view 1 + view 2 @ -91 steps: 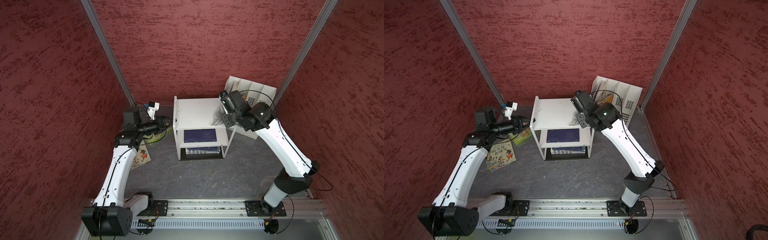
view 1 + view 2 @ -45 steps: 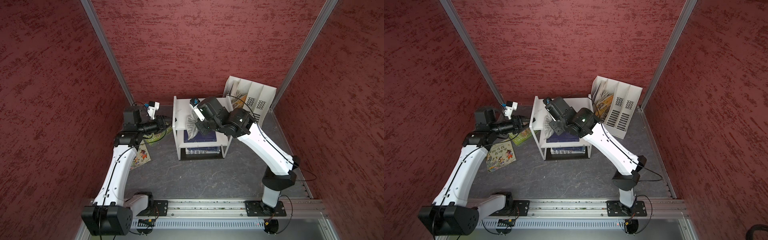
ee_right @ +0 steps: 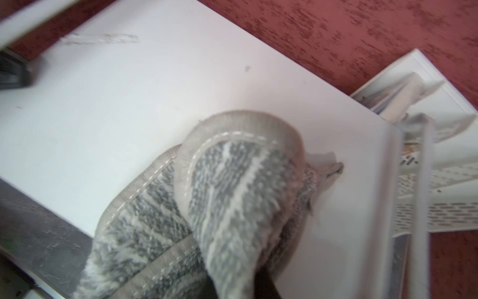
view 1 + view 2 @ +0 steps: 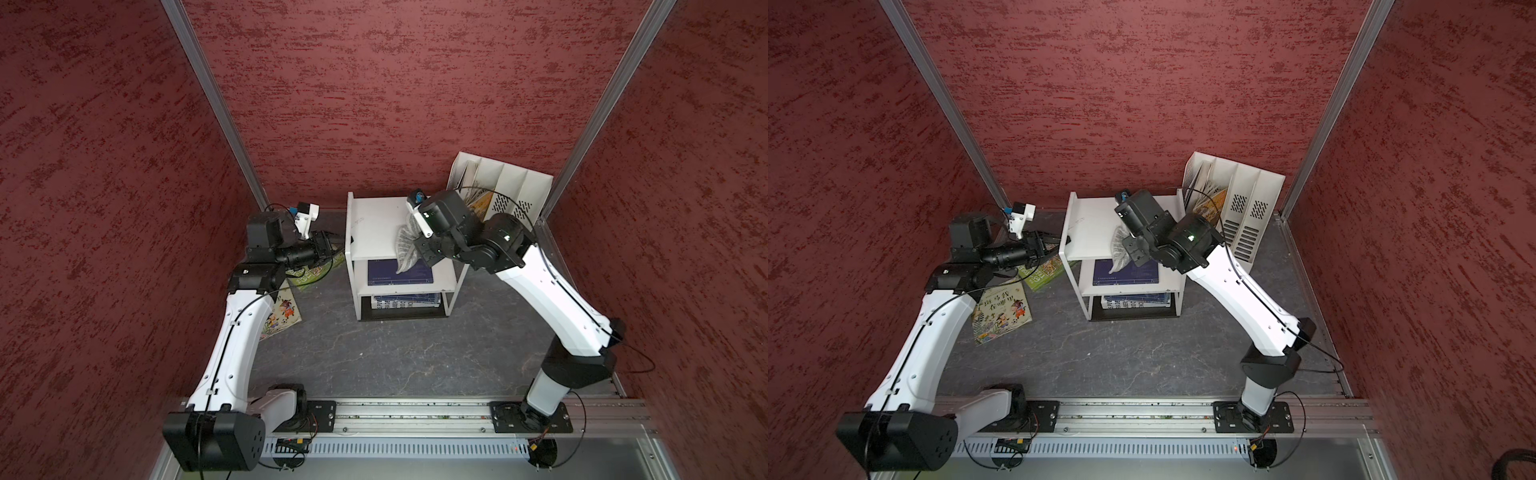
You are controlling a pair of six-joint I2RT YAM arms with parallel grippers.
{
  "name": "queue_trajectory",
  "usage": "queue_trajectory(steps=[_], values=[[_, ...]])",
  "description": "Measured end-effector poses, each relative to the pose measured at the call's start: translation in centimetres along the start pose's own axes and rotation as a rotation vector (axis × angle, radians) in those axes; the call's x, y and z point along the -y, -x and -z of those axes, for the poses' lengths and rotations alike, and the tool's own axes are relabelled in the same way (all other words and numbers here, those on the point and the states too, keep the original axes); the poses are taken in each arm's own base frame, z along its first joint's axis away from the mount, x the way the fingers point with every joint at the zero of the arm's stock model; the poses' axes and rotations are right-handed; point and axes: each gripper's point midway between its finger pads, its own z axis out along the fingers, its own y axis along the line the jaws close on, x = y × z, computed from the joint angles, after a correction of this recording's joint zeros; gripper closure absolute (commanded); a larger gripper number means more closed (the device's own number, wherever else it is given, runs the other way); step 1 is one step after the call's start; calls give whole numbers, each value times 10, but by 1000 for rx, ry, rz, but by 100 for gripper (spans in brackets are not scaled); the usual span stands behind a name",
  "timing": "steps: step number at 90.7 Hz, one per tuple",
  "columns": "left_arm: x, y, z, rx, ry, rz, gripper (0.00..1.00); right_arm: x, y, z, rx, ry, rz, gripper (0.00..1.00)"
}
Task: Wipe the bookshelf clean with a cloth
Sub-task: Hold the shelf at the center of the board.
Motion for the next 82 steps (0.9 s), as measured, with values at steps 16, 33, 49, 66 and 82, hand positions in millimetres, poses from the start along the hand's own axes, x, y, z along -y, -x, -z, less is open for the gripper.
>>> queue_trajectory(steps=[16,33,49,66,82], values=[[0,0,0,0,0,-2,67,33,-22,11,-51,-95,-9,100],[0,0,0,0,1,-3,67,29,-14,16,-25,-60,-48,100],[0,0,0,2,2,-4,67,36,15,59,117,3,-152,100],[0,0,0,2,3,-4,67,76,-3,108,179,-36,-258,100],[0,0,0,2,3,-4,67,101,-52,109,109,-87,-344,100]])
